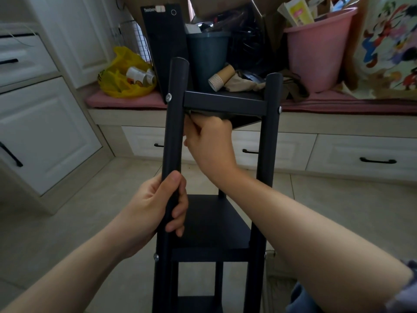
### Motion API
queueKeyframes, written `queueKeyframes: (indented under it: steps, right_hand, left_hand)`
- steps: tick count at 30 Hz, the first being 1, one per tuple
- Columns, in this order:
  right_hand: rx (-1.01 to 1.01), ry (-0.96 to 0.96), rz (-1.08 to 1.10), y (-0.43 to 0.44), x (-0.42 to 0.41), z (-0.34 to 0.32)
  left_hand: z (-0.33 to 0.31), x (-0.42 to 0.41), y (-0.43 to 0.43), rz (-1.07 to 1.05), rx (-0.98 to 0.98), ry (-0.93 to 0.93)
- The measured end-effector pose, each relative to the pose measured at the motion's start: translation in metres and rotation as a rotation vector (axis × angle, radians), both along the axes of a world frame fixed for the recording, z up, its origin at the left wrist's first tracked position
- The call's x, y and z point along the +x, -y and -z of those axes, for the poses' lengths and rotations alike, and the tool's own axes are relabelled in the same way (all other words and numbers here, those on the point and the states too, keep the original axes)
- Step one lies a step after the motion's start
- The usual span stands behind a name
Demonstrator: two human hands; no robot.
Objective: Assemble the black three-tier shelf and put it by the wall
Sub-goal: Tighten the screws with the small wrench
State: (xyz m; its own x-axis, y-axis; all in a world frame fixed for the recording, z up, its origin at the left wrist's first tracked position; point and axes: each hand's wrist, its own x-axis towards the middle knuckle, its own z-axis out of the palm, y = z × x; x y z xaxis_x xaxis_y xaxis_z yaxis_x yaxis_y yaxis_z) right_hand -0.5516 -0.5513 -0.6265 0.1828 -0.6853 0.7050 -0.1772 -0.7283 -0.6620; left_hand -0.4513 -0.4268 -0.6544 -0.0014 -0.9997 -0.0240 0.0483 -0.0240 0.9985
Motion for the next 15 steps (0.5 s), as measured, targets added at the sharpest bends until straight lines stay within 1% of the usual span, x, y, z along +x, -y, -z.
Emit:
queueKeyframes:
  steps: [4, 6, 15]
  right_hand:
    - [0.128, -0.097, -0.046, -0.002, -0.004, -0.002]
    - [0.155, -0.119, -0.056, -0.004, -0.007, -0.003]
    - [0.097, -0.030, -0.048, -0.009, -0.015, -0.018]
  left_hand:
    - [0.000, 0.000, 0.001, -0.032, -0.005, 0.011]
    - [-0.001, 0.000, 0.001, -0.040, -0.009, 0.008]
    - [-0.004, -0.005, 0.001, -0.066, -0.012, 0.009]
